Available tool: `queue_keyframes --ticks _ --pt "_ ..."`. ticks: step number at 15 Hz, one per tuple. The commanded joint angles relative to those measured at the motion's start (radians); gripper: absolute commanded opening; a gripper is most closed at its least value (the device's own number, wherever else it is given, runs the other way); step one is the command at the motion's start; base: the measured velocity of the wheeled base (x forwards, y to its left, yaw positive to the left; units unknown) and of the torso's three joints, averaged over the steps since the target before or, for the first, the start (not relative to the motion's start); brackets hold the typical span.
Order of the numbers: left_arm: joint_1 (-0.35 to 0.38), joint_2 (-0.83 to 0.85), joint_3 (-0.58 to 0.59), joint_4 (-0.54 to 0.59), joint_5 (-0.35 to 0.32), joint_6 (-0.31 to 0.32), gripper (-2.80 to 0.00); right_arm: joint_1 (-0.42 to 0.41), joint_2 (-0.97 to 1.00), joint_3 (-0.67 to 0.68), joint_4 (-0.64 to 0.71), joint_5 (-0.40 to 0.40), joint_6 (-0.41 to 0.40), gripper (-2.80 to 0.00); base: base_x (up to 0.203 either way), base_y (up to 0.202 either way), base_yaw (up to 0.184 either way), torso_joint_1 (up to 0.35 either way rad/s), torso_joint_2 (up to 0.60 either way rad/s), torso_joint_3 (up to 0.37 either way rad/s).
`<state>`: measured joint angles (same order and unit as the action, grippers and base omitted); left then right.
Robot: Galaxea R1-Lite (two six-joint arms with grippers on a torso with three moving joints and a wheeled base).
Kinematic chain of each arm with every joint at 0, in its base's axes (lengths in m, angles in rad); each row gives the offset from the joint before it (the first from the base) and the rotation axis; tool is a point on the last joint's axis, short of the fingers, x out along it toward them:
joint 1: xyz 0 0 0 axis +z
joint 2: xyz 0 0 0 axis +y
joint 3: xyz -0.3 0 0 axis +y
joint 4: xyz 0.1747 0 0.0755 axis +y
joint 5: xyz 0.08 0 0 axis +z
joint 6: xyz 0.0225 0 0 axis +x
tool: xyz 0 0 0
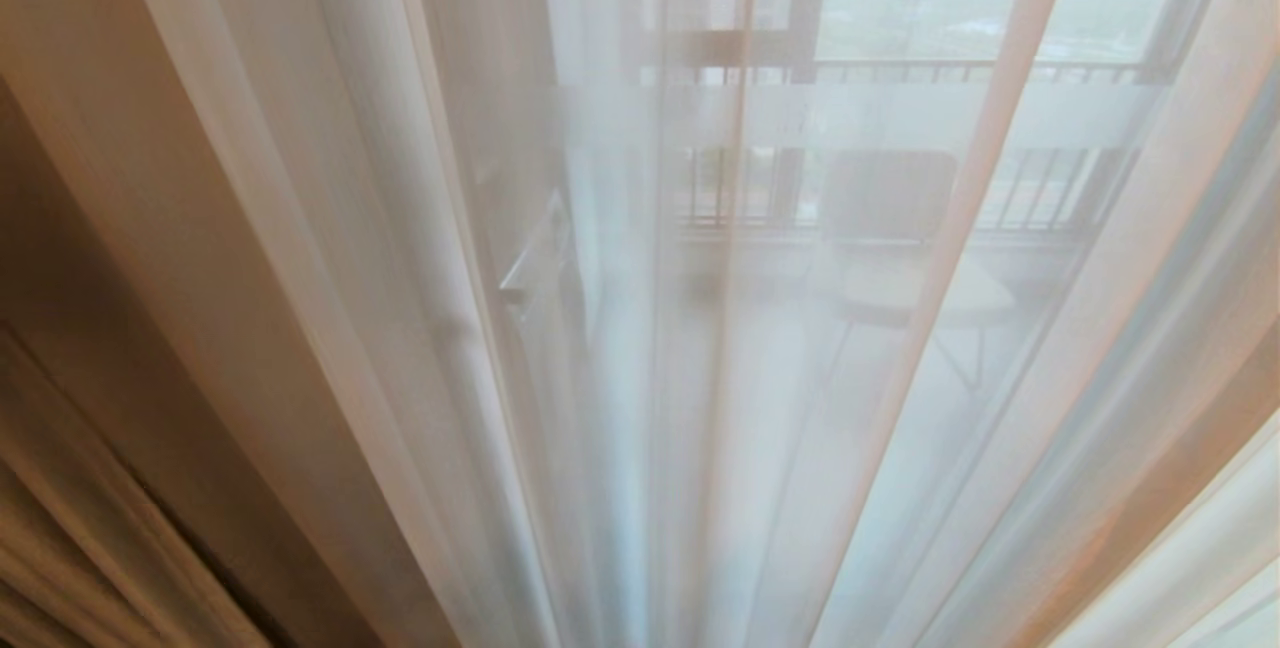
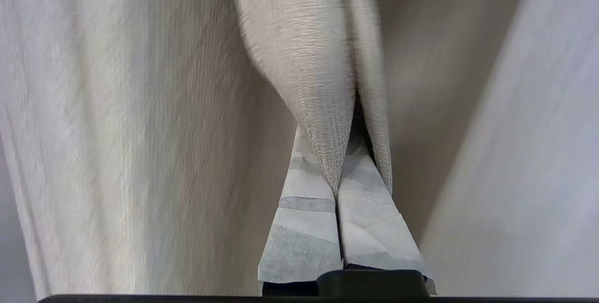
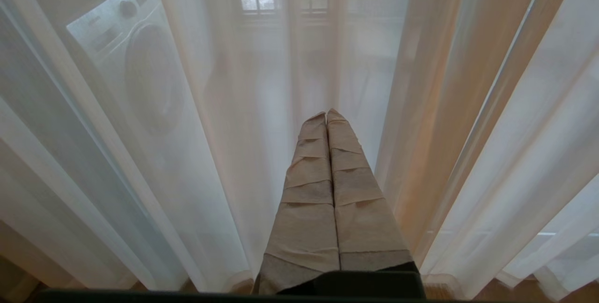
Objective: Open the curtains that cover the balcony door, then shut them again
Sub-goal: Close the outer curtains on both sides
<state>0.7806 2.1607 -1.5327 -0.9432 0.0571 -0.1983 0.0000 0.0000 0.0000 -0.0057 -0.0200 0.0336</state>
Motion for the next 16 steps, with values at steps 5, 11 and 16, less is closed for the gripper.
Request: queue_keyframes --ticks 5,11,16 --pt "-0.007 -0.247 0.224 -0.009 -0.083 -0.066 -2.80 0.000 0.000 0.000 0.000 0.000 0.000 -2.80 0.000 0.000 0.000 0.000 0.00 0.000" --pt "-0.032 -0.505 0.431 -0.009 -0.232 -0.151 -2.80 0.000 0.000 0.000 0.000 0.000 0.000 -2.80 0.000 0.000 0.000 0.000 0.00 0.000" --pt "-0.159 -0.648 0.511 -0.011 -0.243 -0.208 -2.80 0.000 0.000 0.000 0.000 0.000 0.000 -2.80 0.000 0.000 0.000 0.000 0.00 0.000"
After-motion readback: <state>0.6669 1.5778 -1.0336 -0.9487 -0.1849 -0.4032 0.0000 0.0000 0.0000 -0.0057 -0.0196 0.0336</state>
